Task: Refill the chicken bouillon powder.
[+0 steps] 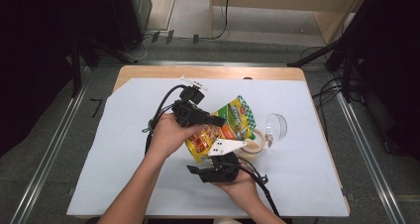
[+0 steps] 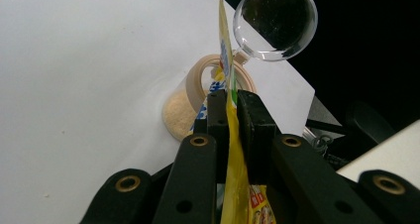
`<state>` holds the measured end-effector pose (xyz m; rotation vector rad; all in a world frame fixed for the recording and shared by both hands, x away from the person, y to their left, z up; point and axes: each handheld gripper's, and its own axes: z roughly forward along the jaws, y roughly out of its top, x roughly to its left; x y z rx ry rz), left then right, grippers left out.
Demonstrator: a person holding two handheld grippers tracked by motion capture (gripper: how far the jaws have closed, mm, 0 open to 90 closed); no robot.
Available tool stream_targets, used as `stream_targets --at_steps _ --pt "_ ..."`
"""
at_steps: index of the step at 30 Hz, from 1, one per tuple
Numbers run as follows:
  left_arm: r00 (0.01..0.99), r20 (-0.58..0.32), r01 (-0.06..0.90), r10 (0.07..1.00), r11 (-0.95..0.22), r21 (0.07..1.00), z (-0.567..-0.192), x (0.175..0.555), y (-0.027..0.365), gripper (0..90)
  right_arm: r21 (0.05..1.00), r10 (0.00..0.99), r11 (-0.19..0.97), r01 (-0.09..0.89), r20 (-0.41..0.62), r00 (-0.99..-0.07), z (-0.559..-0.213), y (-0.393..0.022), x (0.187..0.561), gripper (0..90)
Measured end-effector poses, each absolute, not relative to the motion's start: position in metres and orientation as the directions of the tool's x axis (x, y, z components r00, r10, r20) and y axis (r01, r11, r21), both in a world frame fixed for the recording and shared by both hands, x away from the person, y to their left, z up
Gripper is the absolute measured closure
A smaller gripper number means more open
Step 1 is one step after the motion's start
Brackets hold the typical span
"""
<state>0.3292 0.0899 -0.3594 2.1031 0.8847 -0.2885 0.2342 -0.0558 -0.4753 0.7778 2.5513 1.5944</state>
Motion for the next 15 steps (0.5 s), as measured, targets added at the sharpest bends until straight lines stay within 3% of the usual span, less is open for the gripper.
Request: stream_targets --at_steps 15 --pt "0.733 -0.5 0.677 0.461 -0.429 0.597 -0.3682 0.3257 0.099 85.4 0.832 0.45 0.378 0.406 0.218 -0.866 -0.485 -0.0635 0.2321 44.5"
